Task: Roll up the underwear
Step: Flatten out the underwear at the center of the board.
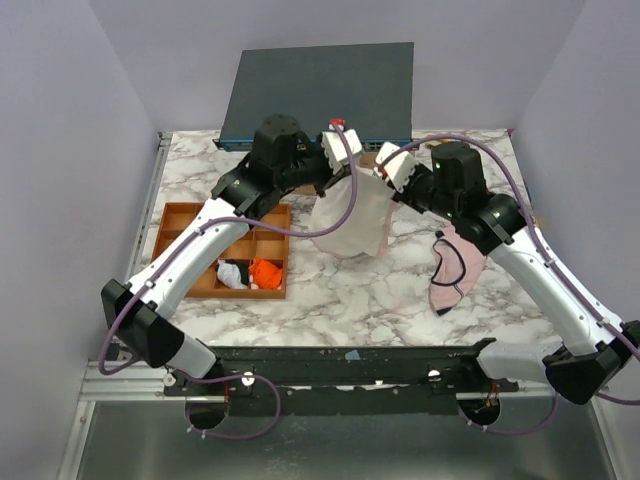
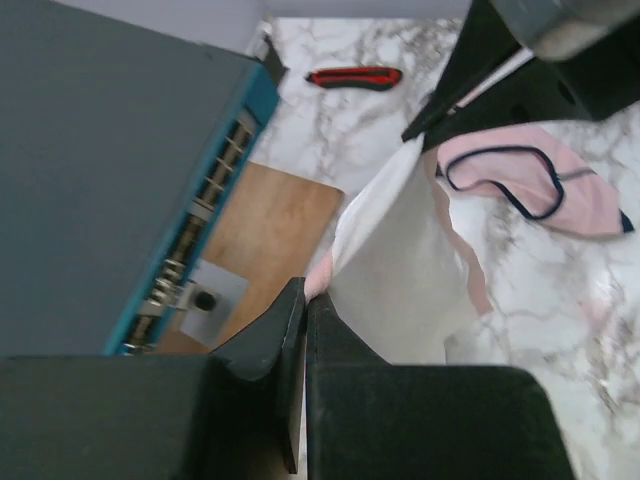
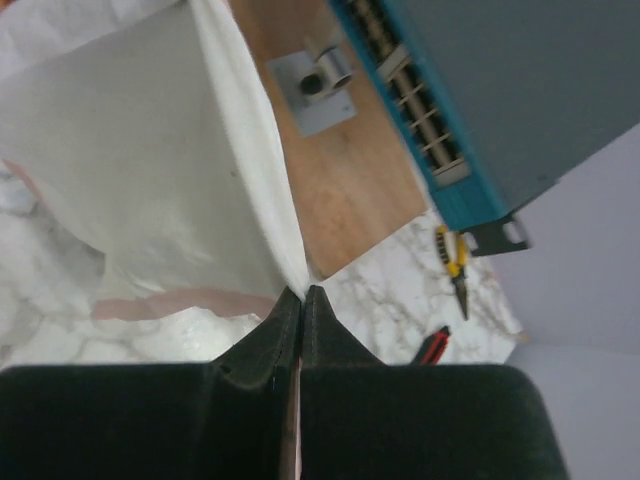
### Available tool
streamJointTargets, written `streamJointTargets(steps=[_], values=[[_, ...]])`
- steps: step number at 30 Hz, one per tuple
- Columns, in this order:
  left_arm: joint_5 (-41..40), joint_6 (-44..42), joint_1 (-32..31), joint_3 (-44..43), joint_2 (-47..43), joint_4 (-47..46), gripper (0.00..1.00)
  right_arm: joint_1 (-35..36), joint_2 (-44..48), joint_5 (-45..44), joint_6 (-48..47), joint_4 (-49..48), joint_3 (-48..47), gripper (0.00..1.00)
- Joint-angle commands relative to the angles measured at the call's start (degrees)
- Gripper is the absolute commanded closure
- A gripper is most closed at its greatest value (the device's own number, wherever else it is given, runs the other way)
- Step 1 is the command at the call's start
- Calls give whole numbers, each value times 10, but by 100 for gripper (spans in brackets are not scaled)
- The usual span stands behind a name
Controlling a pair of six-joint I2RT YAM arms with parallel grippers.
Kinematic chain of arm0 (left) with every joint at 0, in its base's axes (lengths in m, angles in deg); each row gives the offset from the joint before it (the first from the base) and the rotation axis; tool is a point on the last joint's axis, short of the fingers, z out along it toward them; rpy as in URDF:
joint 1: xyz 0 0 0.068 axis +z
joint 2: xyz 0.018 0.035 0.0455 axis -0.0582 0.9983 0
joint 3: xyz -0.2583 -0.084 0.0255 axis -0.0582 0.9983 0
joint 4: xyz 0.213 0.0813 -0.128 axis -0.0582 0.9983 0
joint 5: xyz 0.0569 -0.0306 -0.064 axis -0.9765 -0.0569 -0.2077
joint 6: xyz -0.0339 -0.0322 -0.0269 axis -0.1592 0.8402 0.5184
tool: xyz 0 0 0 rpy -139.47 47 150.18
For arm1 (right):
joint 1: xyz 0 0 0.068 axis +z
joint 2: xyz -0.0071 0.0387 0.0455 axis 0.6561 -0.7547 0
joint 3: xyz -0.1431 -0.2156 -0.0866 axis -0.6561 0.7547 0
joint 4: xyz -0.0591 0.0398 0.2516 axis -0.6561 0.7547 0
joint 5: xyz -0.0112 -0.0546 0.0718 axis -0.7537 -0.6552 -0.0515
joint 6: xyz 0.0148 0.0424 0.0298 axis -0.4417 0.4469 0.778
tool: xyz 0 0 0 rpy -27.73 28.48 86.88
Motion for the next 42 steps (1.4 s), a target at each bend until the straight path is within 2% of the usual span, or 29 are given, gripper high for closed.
streamJointTargets(steps=[1, 4, 7, 14, 19, 21, 23, 26, 27, 29, 32, 36, 39, 42], values=[[-46, -8, 18, -94, 38, 26, 100, -4, -28, -69, -33, -36, -67, 99], [-54, -11, 18, -68, 20, 1, 100, -4, -22, -66, -31, -45, -77, 99], [-58, -11, 18, 19, -18, -44, 100, -4, 12, -29, -31, -50, -39, 99], [20, -17, -20, 267, -98, -102, 100, -10, 114, 146, -19, 6, 169, 99], [78, -66, -84, 373, -88, -91, 100, -10, 162, 207, -27, 40, 334, 96], [89, -91, -104, 378, -73, -64, 100, -10, 178, 236, -27, 64, 366, 92], [104, -107, -113, 363, -53, -26, 100, -10, 187, 250, -27, 84, 379, 81], [132, -106, -118, 335, -27, 28, 92, -10, 201, 254, -22, 101, 377, 70], [140, -111, -121, 328, -20, 44, 87, -10, 203, 254, -21, 107, 373, 57], [142, -125, -128, 322, -15, 78, 78, -10, 207, 252, -21, 110, 366, 46], [136, -145, -132, 328, -23, 105, 72, -10, 214, 221, -11, 81, 364, 45], [106, -173, -132, 339, -44, 156, 59, -10, 208, 134, 13, 3, 374, 45], [67, -189, -132, 347, -61, 190, 56, -10, 184, 98, 27, -56, 384, 45], [28, -178, -132, 357, -80, 174, 55, -10, 139, 59, 34, -114, 391, 45]])
